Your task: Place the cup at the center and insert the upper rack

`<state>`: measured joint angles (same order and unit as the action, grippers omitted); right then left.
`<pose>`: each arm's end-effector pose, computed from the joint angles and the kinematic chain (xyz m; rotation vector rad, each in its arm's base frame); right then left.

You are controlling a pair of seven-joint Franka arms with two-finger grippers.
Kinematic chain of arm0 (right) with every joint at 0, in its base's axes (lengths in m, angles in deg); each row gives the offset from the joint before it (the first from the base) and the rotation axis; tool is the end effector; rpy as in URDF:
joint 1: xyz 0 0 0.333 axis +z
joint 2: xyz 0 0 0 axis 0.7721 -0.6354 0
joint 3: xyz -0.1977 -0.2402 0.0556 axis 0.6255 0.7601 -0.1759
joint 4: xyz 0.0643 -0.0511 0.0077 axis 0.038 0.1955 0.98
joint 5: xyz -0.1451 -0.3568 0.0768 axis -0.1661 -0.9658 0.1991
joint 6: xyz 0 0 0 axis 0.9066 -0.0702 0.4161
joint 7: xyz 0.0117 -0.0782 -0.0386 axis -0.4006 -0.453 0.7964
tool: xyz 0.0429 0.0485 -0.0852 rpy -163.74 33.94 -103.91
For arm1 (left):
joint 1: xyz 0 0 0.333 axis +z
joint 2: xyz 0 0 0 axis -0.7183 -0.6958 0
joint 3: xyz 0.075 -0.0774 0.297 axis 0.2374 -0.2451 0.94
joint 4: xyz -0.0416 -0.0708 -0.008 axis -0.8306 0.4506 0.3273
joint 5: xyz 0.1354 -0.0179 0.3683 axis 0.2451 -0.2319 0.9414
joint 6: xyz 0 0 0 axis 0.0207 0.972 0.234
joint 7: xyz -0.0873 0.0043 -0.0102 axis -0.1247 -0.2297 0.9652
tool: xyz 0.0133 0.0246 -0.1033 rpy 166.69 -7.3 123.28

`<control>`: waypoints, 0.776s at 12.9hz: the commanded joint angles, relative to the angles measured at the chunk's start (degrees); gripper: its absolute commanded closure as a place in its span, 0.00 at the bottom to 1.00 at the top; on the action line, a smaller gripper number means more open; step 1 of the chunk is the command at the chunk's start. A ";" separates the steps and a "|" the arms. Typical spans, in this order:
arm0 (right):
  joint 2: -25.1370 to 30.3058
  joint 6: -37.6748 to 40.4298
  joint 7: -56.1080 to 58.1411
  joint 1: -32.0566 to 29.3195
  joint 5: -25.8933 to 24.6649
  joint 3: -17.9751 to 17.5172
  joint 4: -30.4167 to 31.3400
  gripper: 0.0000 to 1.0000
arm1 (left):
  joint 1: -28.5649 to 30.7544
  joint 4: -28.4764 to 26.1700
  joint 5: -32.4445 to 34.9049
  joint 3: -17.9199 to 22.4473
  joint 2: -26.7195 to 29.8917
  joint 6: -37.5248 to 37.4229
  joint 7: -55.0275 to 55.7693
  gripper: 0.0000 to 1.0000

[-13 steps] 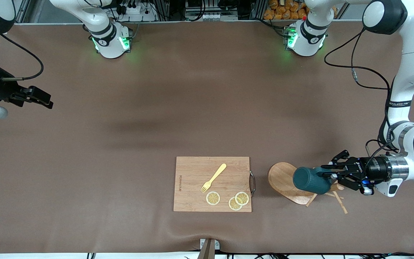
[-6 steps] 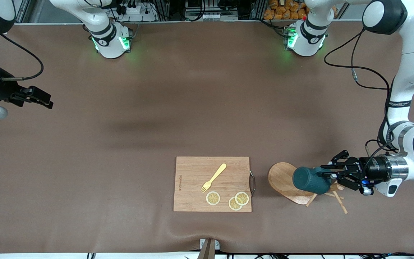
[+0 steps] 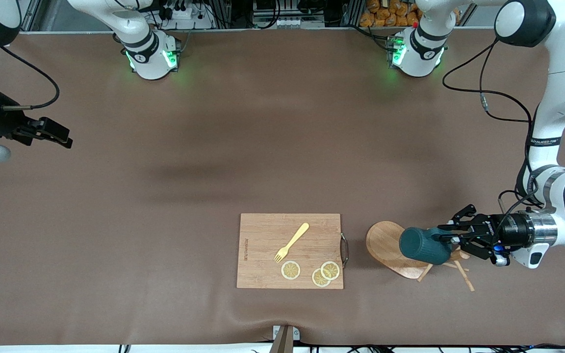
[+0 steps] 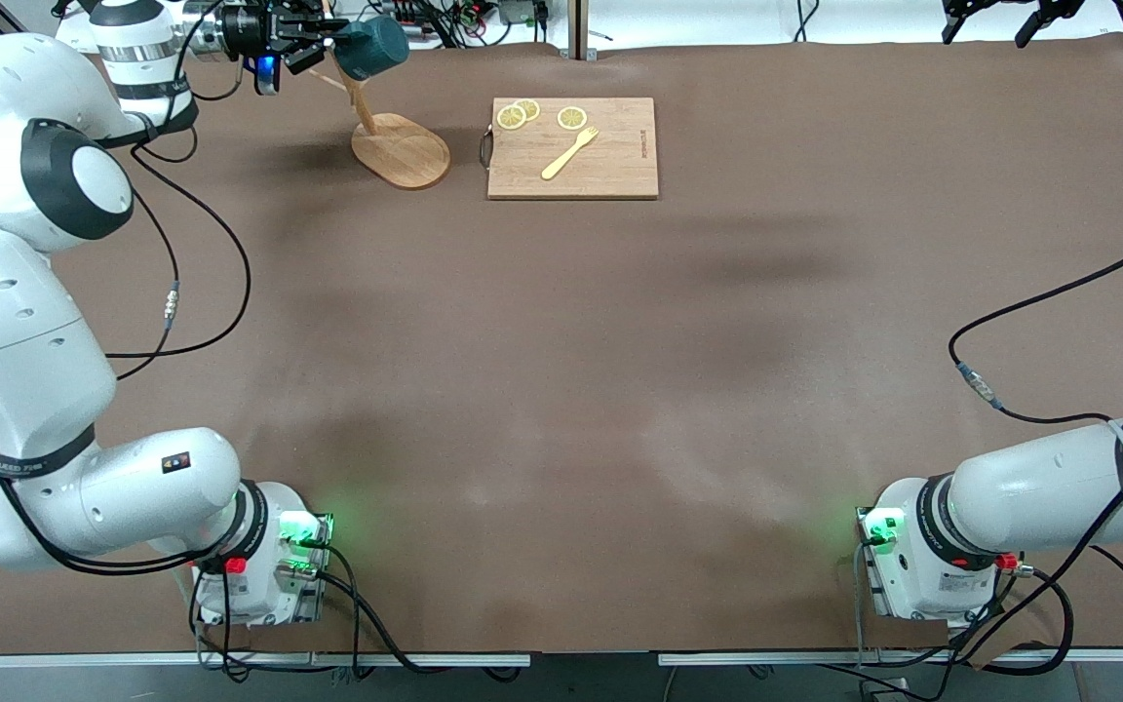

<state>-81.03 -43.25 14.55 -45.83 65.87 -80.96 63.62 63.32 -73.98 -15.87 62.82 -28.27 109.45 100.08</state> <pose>0.5612 0.0137 0.5927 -3.1198 0.1440 0.0623 0.7285 0.0182 0.3078 1.3475 1.0653 -0.9773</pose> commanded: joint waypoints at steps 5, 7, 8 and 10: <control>1.42 -0.28 0.46 -0.15 -0.10 -0.09 1.23 0.00 | 0.17 0.33 -0.69 0.19 -0.47 -0.91 -0.59 0.99; 1.42 -0.36 0.46 -0.15 -0.10 -0.09 1.23 0.00 | 0.17 0.33 -0.51 0.37 -0.38 -0.82 -0.68 0.98; 1.42 -0.28 0.46 -0.15 -0.10 -0.09 1.23 0.00 | 0.17 0.33 -0.43 0.37 -0.38 -0.91 -0.59 0.98; 1.42 -0.27 0.46 -0.15 -0.10 -0.09 1.23 0.00 | 0.17 0.33 -0.43 0.37 -0.47 -0.82 -0.59 0.98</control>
<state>-81.03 -43.25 14.55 -45.83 65.87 -80.96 63.62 63.33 -73.98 -15.87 63.07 -28.27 109.45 100.08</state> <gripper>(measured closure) 0.000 0.789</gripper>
